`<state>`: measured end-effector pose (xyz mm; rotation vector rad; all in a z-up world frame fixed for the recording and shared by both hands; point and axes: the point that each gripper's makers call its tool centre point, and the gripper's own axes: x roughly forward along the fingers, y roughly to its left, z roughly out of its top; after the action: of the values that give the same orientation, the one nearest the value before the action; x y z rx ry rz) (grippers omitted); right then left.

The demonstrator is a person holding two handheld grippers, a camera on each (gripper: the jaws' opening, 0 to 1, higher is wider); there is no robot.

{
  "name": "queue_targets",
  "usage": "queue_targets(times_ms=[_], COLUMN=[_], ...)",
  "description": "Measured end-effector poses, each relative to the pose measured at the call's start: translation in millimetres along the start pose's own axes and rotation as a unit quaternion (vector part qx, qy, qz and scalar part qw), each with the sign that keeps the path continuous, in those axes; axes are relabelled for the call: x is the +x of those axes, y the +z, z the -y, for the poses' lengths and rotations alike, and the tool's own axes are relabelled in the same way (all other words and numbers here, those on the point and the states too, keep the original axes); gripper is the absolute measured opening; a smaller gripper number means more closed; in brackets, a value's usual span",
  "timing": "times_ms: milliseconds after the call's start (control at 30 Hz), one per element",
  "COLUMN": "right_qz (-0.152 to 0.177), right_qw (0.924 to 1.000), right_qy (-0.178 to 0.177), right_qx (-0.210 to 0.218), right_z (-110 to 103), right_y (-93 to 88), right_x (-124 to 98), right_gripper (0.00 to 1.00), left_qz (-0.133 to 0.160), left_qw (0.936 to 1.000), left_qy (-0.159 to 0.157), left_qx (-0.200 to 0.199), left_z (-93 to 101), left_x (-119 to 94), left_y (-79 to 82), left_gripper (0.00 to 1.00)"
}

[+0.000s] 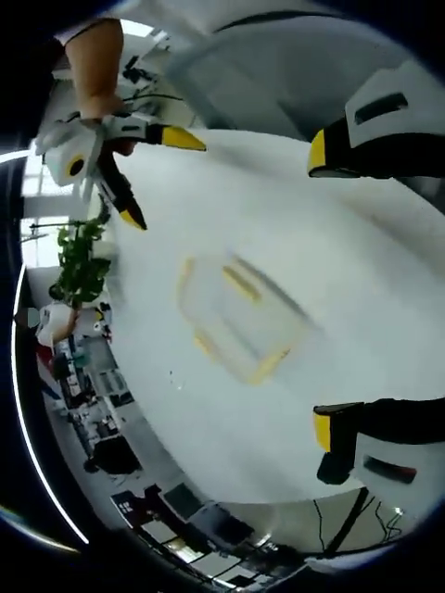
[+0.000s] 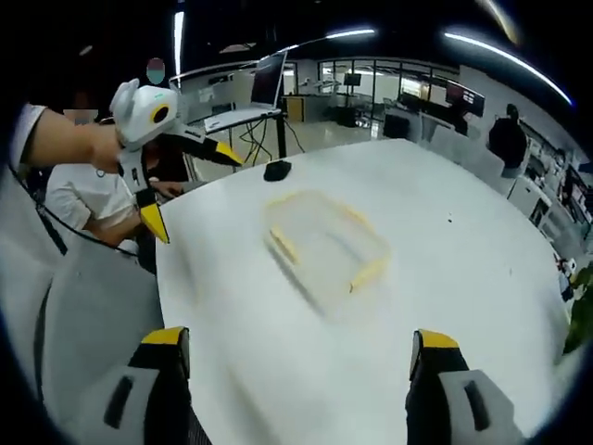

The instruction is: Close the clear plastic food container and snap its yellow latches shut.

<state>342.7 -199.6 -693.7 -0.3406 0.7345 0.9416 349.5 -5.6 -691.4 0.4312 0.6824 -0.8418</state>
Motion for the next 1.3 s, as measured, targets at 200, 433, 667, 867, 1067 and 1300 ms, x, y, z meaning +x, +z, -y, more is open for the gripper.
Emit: queue_targets(times_ms=[200,433,667,867,1067,1300], right_qz=[0.014,0.024,0.028,0.061,0.073,0.075], right_qw=[0.9997,0.9989,0.9983,0.9944,0.9911,0.9895], right_qy=[-0.018,-0.036,-0.046,-0.068,-0.088,-0.097], right_qx=[0.008,0.019,0.022,0.052,0.070,0.076], right_z=[-6.6,-15.0,-29.5,-35.1,-36.7,-38.1], right_y=[-14.9,-30.9,-43.4,-43.5,-48.5,-53.2], right_x=[-22.4,-45.3,-65.9,-91.3,-110.1,-116.5], right_gripper=[0.99,0.99,0.99,0.99,0.99,0.99], left_qz=[0.013,0.016,0.014,0.020,0.021,0.029], left_qw=[0.9996,0.9984,0.9972,0.9948,0.9915,0.9900], left_qy=[0.013,0.035,0.042,0.047,0.063,0.073], left_qx=[-0.022,-0.042,-0.059,-0.088,-0.112,-0.117], left_z=[14.2,24.7,42.9,61.5,64.6,61.5], left_x=[-15.7,-36.7,-59.8,-75.3,-86.4,-92.1], left_y=[-10.9,-25.5,-37.8,-51.1,-60.6,-59.1], left_gripper=[0.99,0.98,0.98,0.98,0.98,0.97])
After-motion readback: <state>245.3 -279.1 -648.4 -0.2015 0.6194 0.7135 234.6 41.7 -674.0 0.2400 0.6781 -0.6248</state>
